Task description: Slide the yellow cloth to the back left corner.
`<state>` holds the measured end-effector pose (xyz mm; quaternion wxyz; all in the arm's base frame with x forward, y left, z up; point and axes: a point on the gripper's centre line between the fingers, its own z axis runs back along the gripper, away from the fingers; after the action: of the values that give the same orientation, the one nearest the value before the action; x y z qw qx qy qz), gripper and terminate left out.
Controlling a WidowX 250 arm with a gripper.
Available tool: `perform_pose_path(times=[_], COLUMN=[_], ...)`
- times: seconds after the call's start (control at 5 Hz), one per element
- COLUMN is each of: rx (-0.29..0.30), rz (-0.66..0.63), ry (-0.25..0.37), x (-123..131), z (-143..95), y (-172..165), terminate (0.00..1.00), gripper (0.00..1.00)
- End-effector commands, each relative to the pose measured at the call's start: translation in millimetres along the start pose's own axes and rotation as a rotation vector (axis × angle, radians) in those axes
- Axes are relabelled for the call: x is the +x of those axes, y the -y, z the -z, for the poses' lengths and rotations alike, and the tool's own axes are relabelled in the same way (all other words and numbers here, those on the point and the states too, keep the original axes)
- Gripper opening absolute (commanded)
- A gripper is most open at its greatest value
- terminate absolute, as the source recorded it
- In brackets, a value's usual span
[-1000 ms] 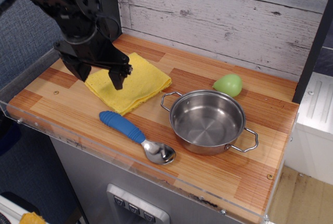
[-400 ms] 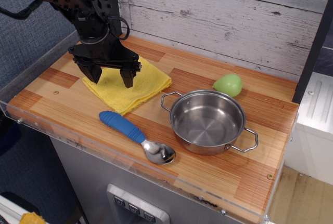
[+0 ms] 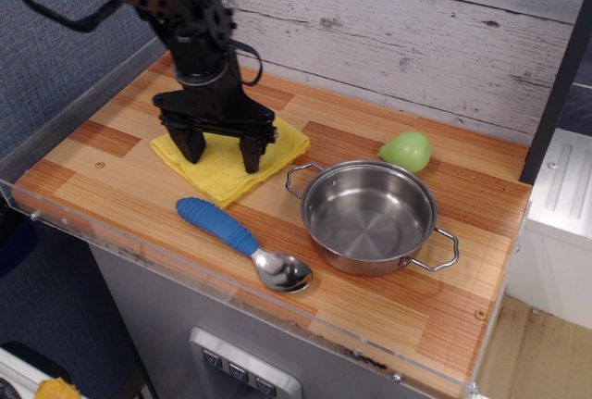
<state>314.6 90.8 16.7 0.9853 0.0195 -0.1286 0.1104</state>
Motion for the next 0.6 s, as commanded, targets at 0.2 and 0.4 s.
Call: perform_pose_path(times=[0.2,0.4], rx=[0.026,0.028], rz=[0.018,0.001], ry=[0.015,0.013], x=[7.7,14.6], z=[-2.2,1.6], y=[7.3,4.6], terminate=[0.0,0.0], gripper=[1.0,1.0])
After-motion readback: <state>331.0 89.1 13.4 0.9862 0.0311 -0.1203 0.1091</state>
